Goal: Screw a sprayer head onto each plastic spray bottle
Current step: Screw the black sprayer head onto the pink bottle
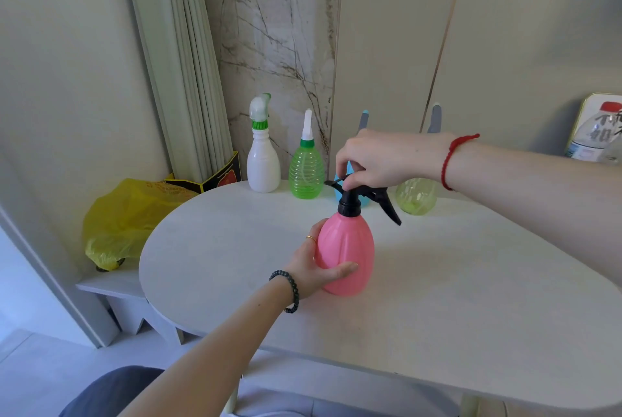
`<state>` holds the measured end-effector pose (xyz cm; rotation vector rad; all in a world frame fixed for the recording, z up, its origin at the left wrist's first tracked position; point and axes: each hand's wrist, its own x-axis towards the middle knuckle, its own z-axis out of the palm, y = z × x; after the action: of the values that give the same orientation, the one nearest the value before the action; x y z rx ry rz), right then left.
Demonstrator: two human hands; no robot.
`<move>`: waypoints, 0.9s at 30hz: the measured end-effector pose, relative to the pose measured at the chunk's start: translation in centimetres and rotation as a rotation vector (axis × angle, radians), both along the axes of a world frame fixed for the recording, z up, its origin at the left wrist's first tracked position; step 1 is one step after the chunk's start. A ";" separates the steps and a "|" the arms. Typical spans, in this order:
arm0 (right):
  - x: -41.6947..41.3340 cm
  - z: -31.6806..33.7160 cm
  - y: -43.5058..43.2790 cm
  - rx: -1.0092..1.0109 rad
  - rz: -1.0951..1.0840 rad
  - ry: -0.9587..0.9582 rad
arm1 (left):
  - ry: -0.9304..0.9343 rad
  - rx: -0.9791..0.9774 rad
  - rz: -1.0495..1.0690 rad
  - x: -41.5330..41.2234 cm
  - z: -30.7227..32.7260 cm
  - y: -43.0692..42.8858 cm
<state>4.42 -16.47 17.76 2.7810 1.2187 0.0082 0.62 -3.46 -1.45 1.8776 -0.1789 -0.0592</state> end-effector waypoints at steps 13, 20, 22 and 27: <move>-0.5 -0.5 0.9 0.120 -0.362 0.304 | -0.009 -0.015 -0.014 -0.1 0.1 -0.2; -0.7 1.3 -0.3 -0.058 -0.095 0.189 | -0.012 -0.010 -0.009 -0.2 0.1 -0.3; -0.8 0.9 -0.3 -0.094 -0.067 0.118 | -0.012 -0.005 -0.002 -0.3 0.1 -0.3; -0.4 -0.9 0.0 0.119 -0.257 0.275 | -0.011 -0.001 0.004 -0.2 0.1 -0.3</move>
<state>3.97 -16.50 16.84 3.1027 0.9238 -0.3428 0.43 -3.73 -1.33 1.8771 -0.1827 -0.0459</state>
